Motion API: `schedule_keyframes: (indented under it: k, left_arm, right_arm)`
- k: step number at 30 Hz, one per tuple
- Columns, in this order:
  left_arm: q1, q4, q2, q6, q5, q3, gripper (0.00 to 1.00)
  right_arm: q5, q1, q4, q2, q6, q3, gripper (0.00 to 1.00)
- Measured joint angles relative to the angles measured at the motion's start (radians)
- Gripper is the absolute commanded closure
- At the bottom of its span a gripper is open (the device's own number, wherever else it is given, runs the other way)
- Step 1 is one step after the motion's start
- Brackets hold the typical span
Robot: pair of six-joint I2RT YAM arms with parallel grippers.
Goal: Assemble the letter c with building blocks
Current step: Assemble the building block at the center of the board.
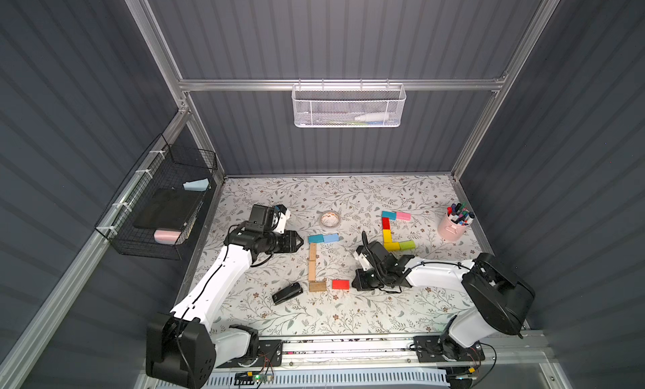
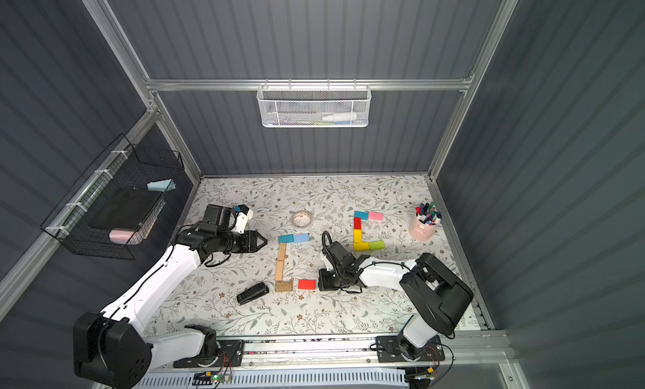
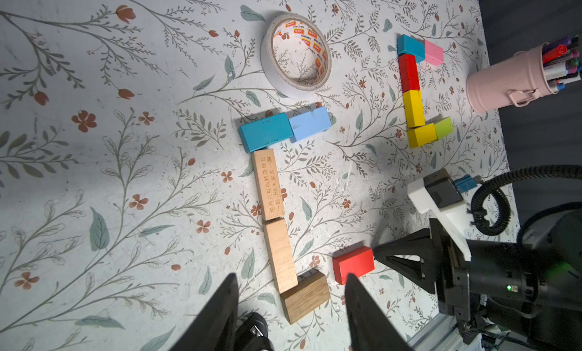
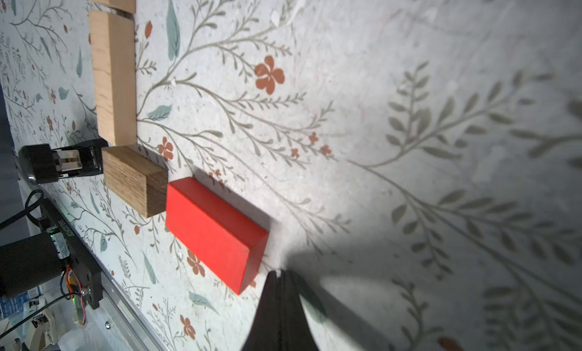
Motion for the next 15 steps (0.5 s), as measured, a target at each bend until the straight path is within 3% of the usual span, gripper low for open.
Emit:
schedule_keyframes:
  k: [15]
  left_arm:
    - [0.000,0.000,0.000,0.000,0.000,0.000,0.47]
  right_arm:
    - [-0.035,0.000,0.047,0.027,0.010,0.002,1.00]
